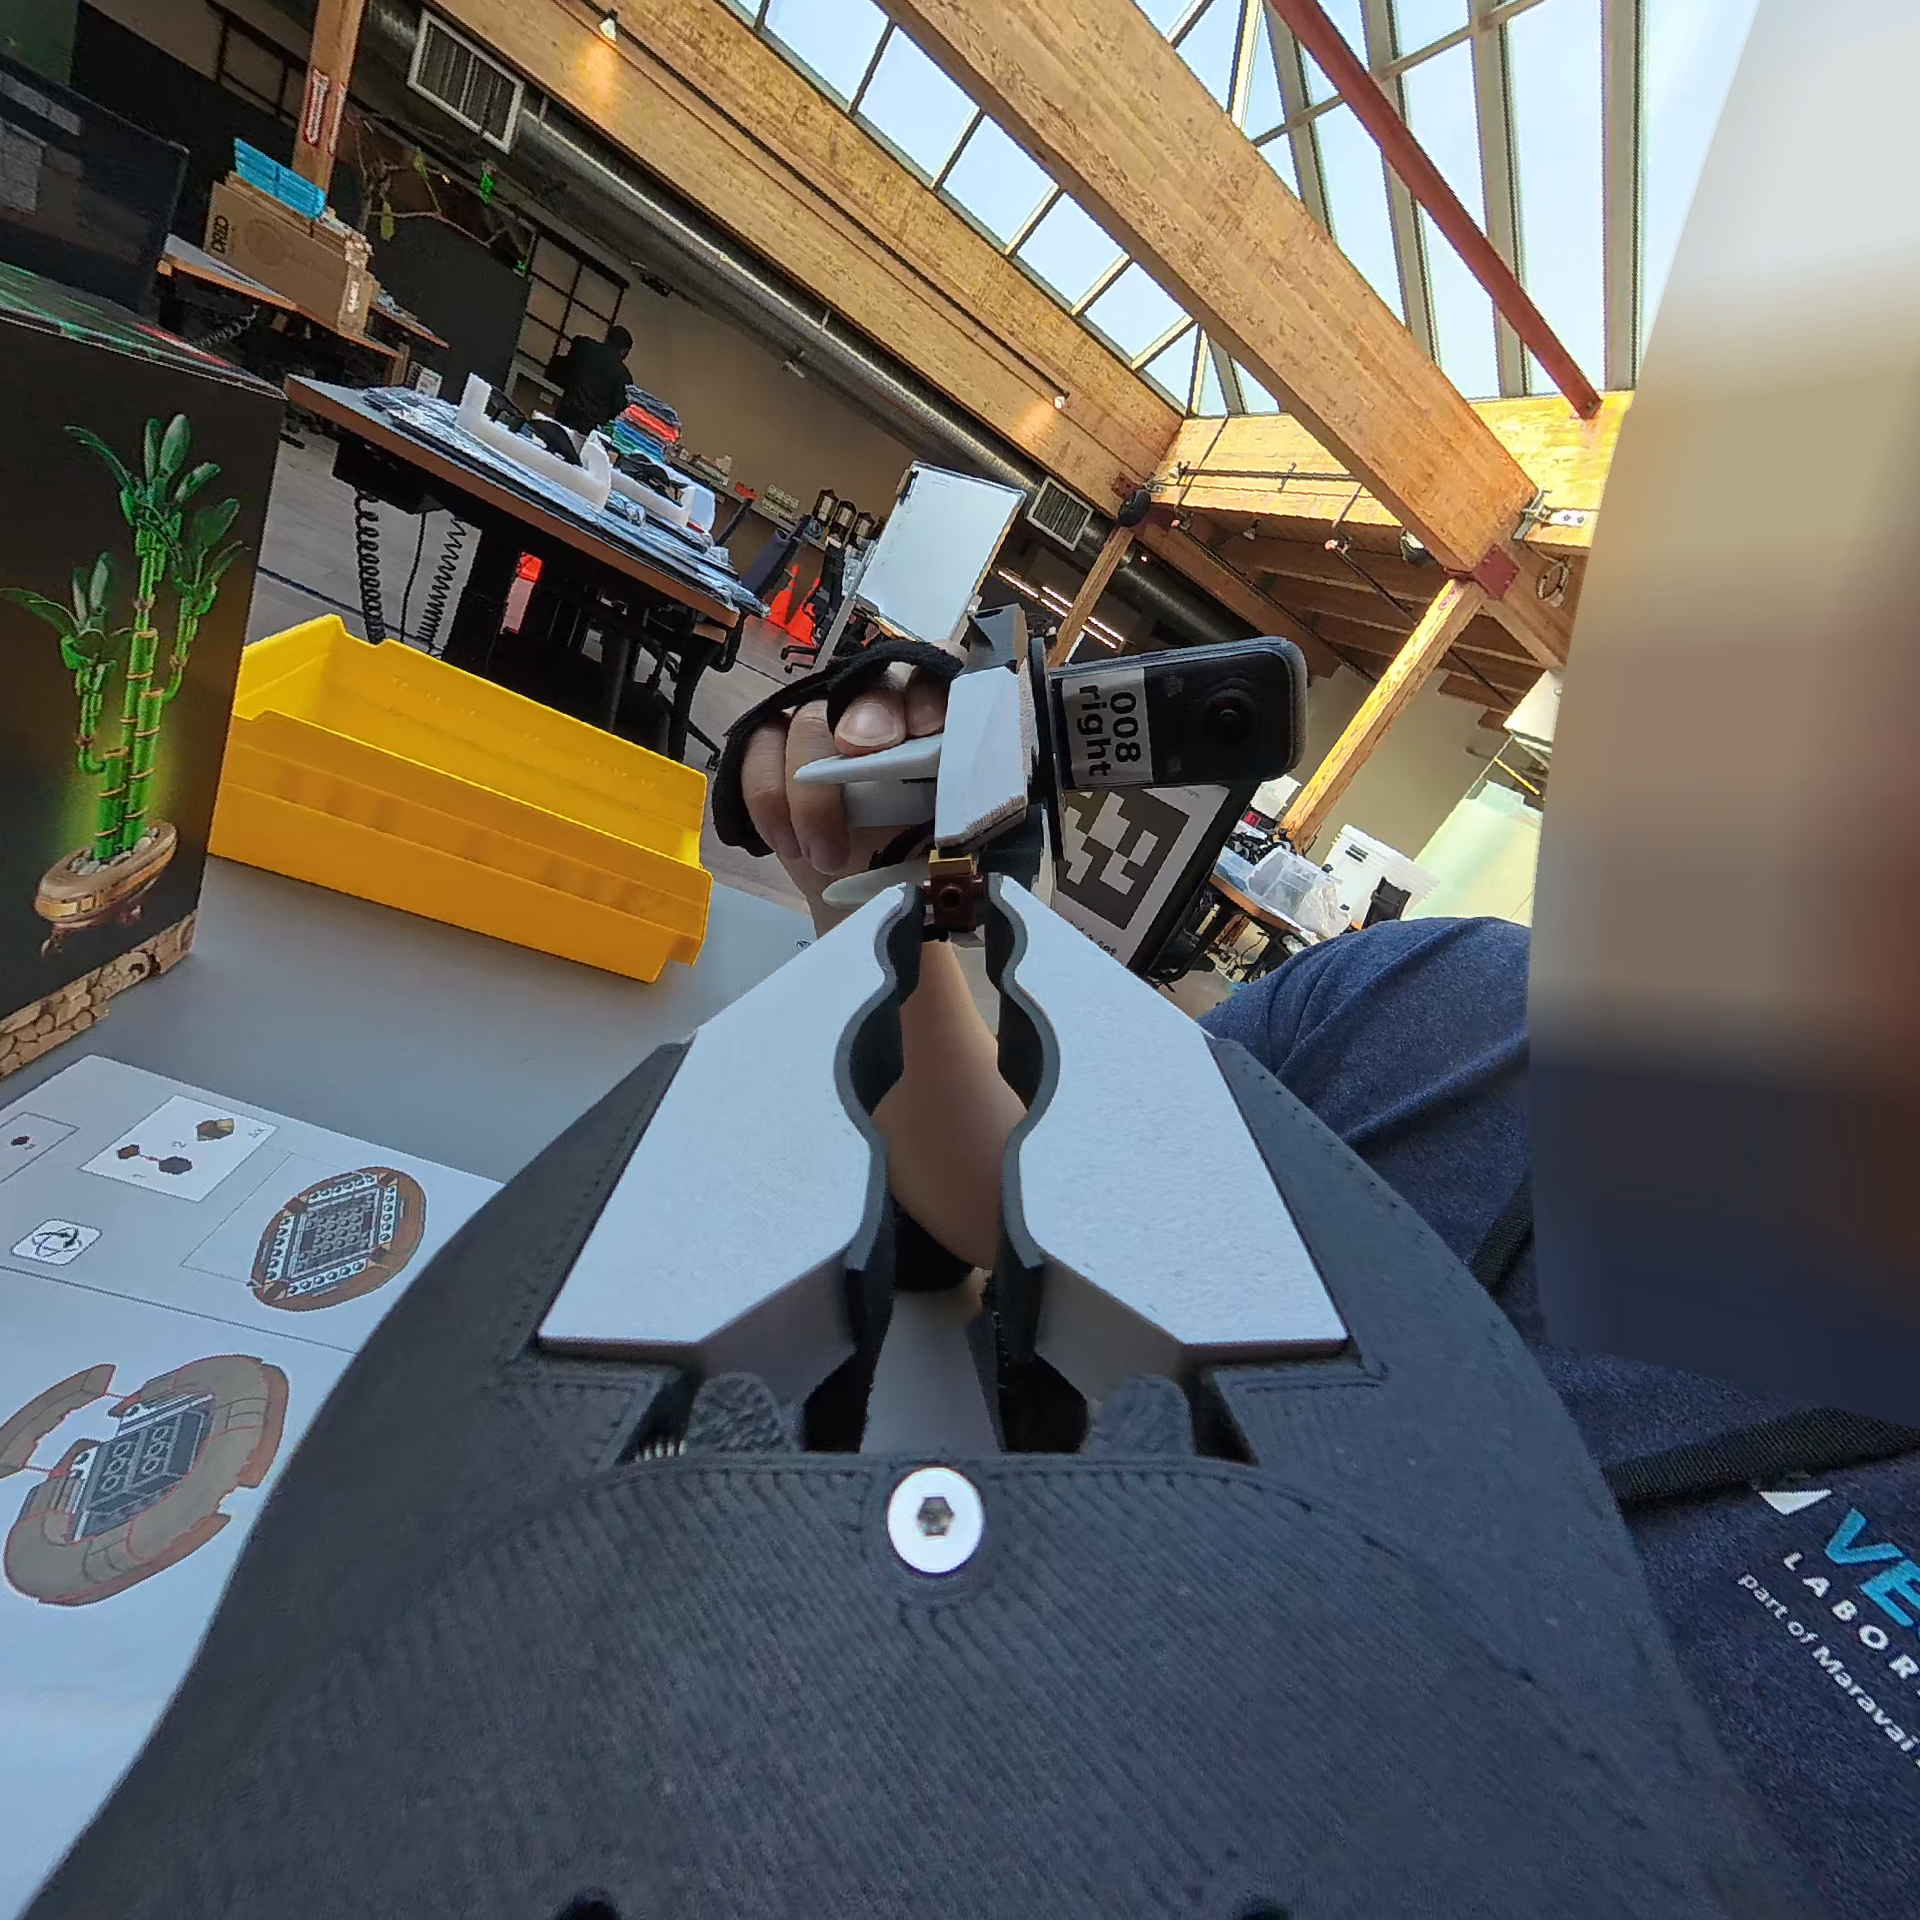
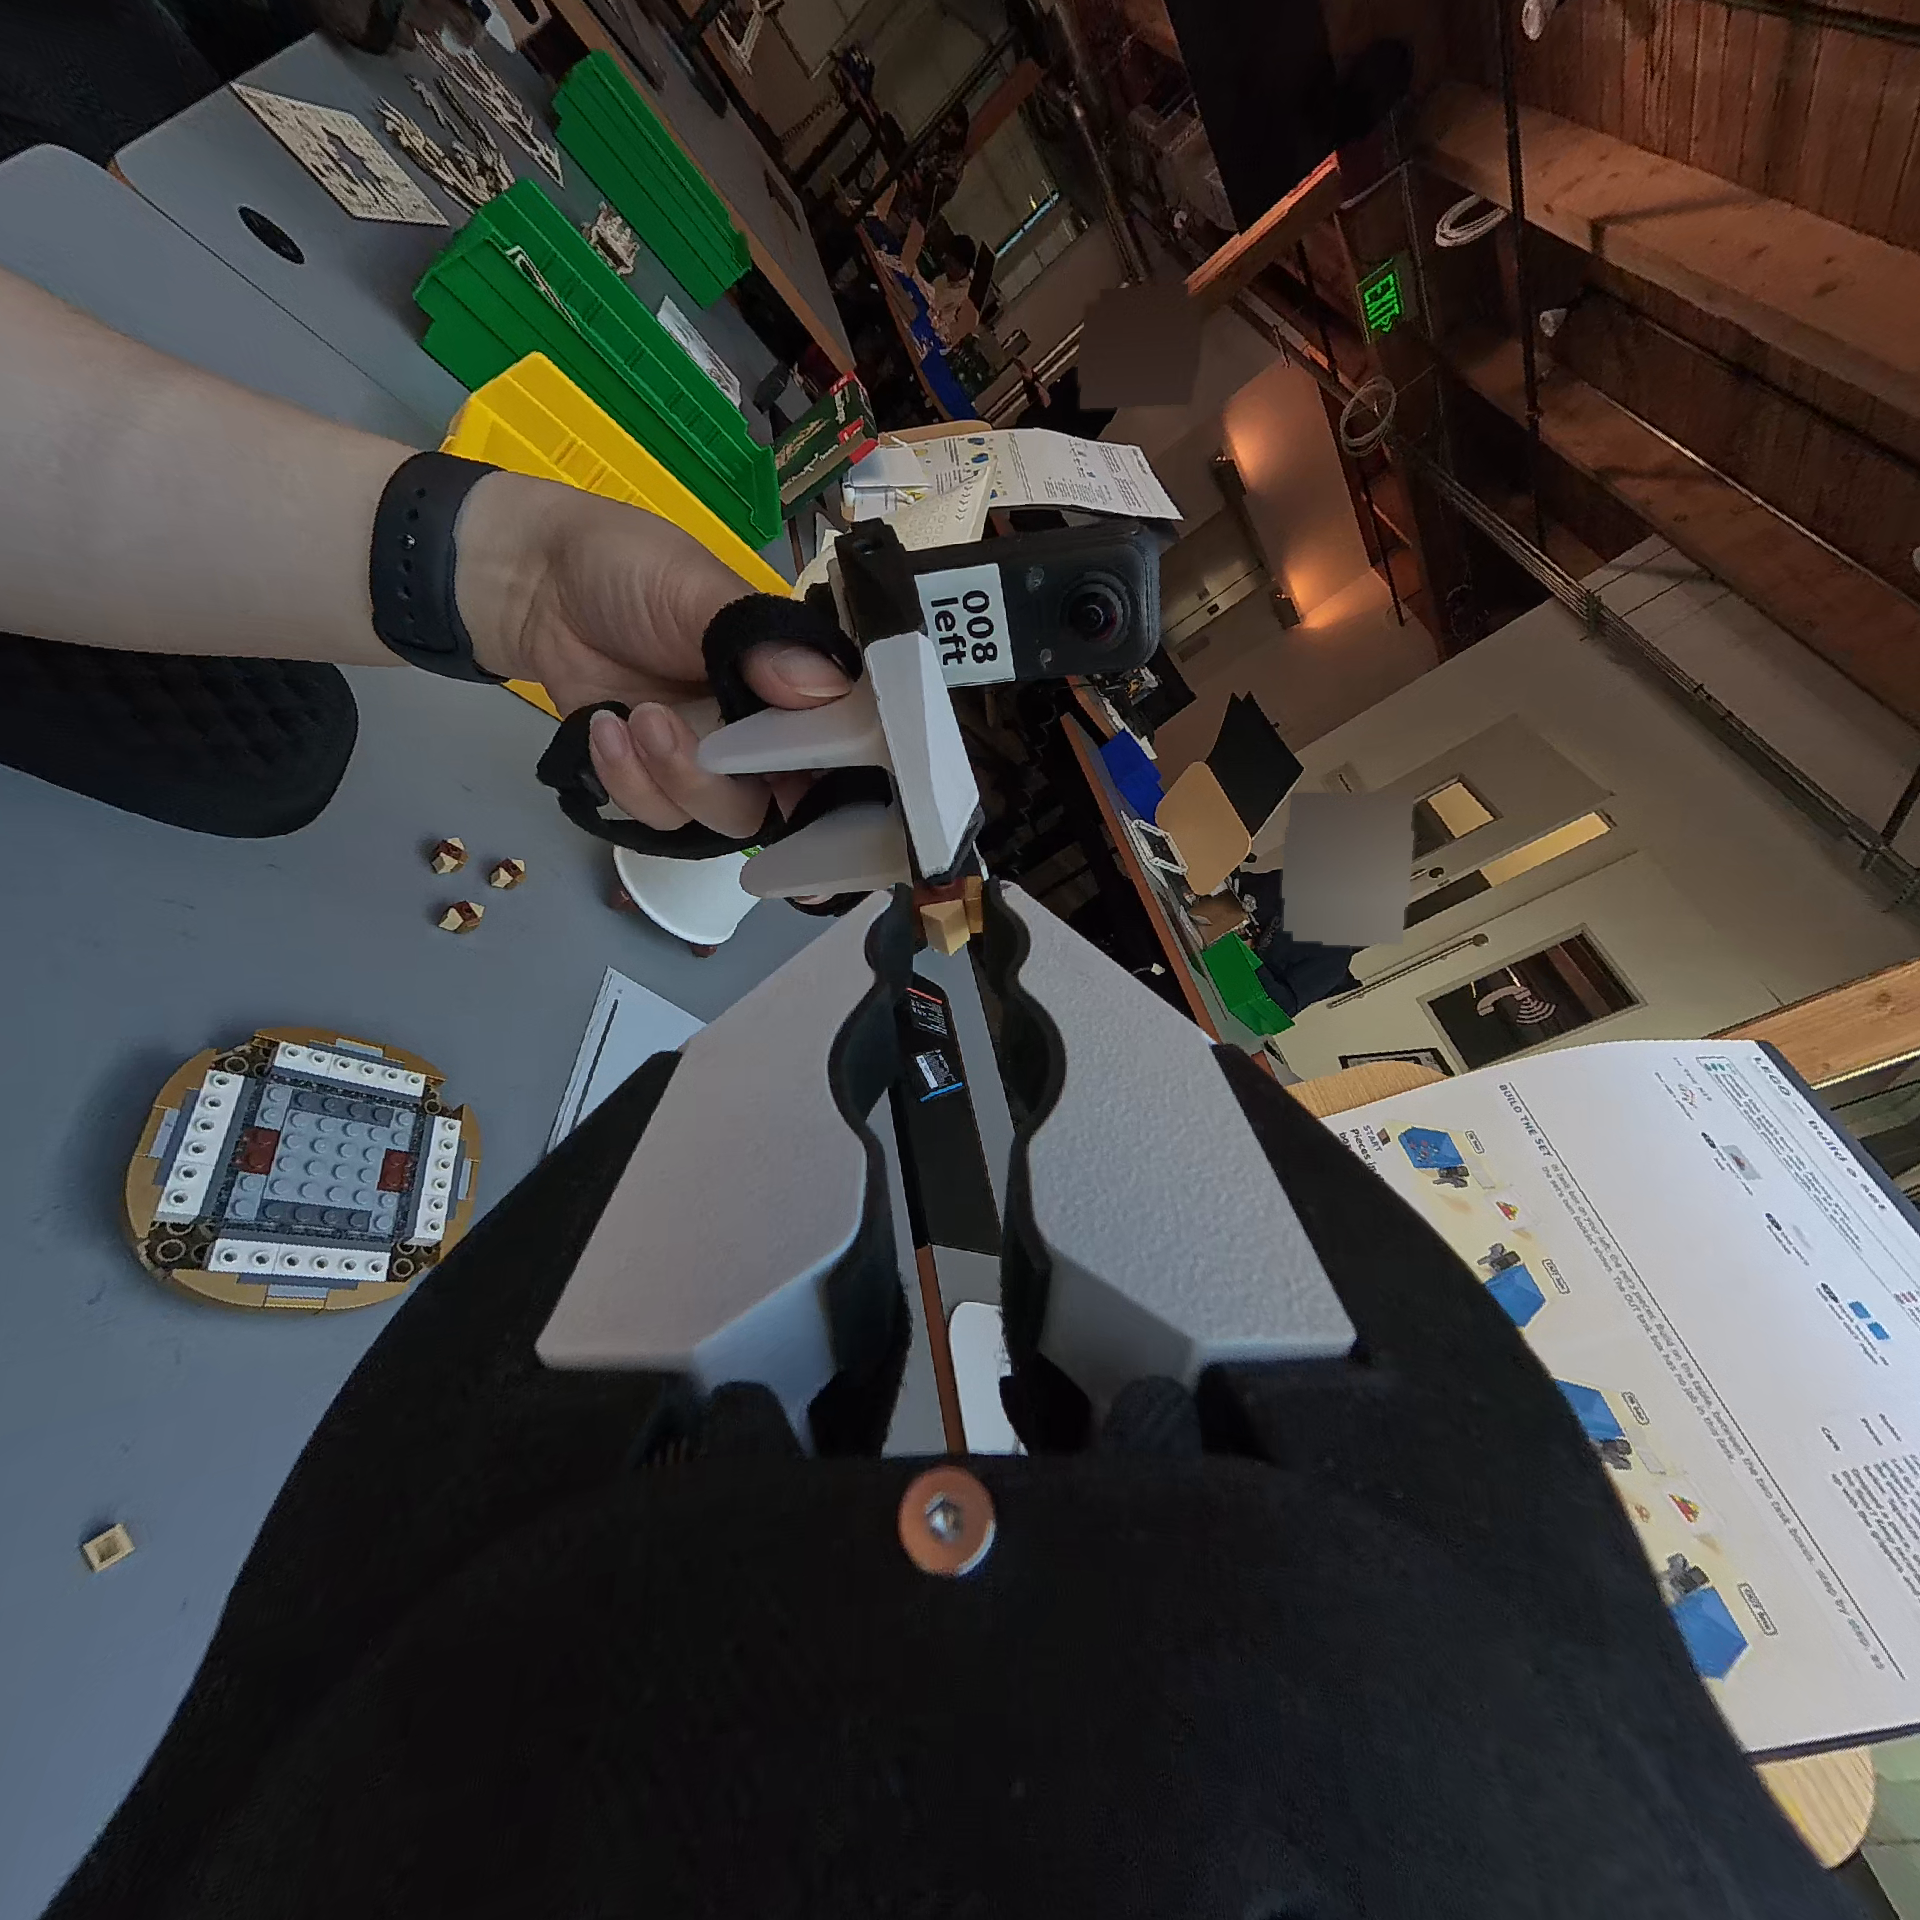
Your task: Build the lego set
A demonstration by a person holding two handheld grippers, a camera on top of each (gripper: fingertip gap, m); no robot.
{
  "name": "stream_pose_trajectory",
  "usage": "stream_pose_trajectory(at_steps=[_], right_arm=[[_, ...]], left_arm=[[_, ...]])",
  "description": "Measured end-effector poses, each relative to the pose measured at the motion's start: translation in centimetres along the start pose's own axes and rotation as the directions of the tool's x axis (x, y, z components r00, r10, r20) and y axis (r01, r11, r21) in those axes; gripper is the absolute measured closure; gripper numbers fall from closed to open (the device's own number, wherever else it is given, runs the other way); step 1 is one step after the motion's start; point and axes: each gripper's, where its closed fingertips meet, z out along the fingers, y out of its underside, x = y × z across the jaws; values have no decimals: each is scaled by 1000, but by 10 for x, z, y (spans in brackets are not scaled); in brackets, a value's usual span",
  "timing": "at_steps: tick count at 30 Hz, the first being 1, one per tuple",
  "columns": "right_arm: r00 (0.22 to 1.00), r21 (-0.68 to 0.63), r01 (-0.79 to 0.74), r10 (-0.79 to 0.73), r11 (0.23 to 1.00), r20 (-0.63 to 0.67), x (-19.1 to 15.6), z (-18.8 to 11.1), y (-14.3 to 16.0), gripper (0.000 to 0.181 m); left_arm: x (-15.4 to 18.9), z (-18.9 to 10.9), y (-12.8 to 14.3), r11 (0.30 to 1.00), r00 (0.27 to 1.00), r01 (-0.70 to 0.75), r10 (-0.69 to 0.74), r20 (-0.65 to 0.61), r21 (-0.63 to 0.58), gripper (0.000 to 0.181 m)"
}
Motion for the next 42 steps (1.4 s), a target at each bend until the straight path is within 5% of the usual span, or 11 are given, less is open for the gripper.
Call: stream_pose_trajectory(at_steps=[9,12,19,31,42], right_arm=[[999,34,-41,41,999,-9,4,1,-3,168],[985,104,-171,172,980,-2,12,0,-9,161],[731,253,-682,658,687,184,40,-2,-20,161],[713,215,-701,667,680,216,32,1,-34,168],[722,189,-691,658,697,213,29,1,-31,171]], left_arm=[[2,-1,-4,999,1000,-17,17,-7,29,172],[4,-7,-18,993,998,-56,56,7,106,172],[17,-22,-42,903,907,-399,363,214,159,173],[28,-13,-33,838,817,-545,517,256,45,173],[29,-10,-31,842,825,-537,512,240,47,173]])
